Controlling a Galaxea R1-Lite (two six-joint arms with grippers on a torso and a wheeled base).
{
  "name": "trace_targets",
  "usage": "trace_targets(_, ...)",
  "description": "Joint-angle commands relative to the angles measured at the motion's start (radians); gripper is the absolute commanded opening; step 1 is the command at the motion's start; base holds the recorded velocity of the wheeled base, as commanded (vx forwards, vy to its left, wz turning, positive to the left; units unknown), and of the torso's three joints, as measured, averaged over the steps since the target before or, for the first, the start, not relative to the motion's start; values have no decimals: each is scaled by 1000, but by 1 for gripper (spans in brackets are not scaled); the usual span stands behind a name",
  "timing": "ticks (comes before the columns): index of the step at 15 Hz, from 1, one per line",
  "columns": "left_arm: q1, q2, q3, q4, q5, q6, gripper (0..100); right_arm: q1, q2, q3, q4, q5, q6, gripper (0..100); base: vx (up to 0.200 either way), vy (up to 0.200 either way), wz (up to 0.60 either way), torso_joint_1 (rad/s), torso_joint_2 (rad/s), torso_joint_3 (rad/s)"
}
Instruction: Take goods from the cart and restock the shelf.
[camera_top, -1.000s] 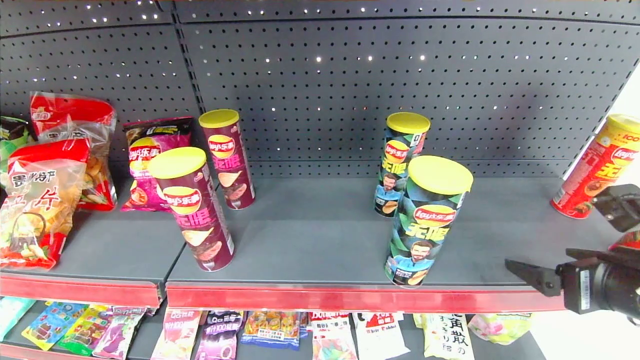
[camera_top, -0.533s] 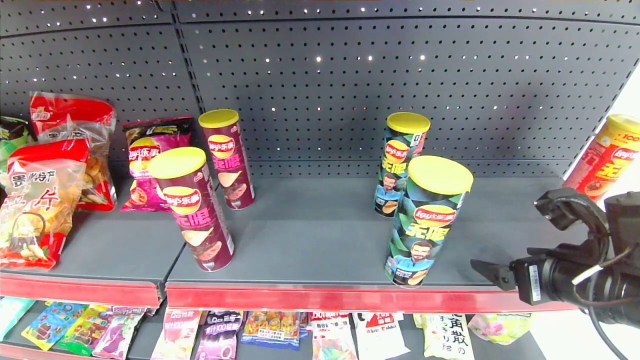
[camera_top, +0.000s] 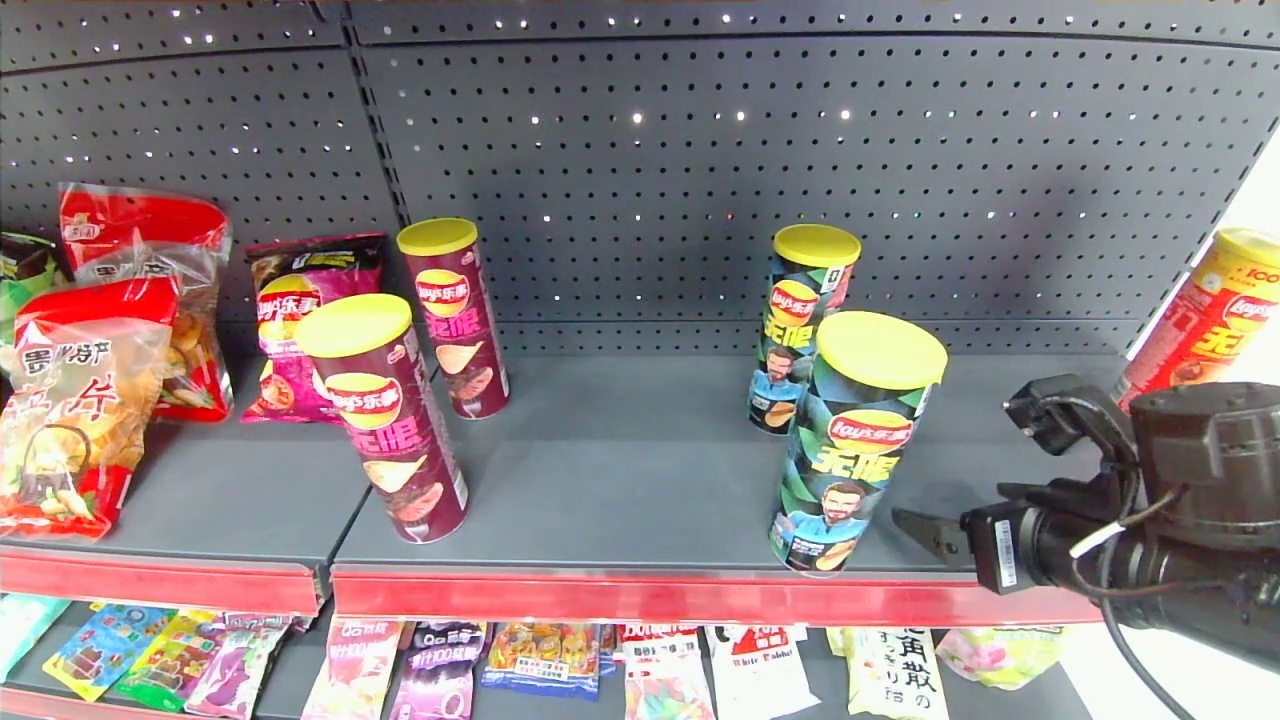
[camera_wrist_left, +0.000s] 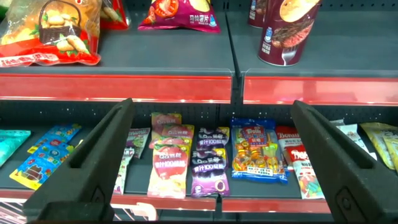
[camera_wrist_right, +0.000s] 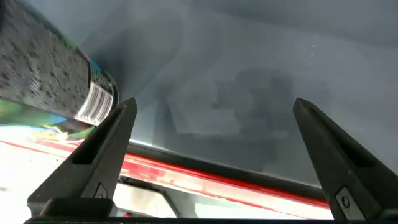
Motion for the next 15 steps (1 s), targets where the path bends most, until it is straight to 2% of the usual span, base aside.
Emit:
trace_targets(1,0,1,0,0,0,0,100,4,21,7,-9,0,-3,100,0,0,0,0,0,0)
trace_targets(6,0,1,0,0,0,0,100,4,42,15,-78,0,-5,100,0,0,0,0,0,0)
trace_targets(15,0,1,0,0,0,0,100,47,51,10,-82,0,-3,100,0,0,0,0,0,0)
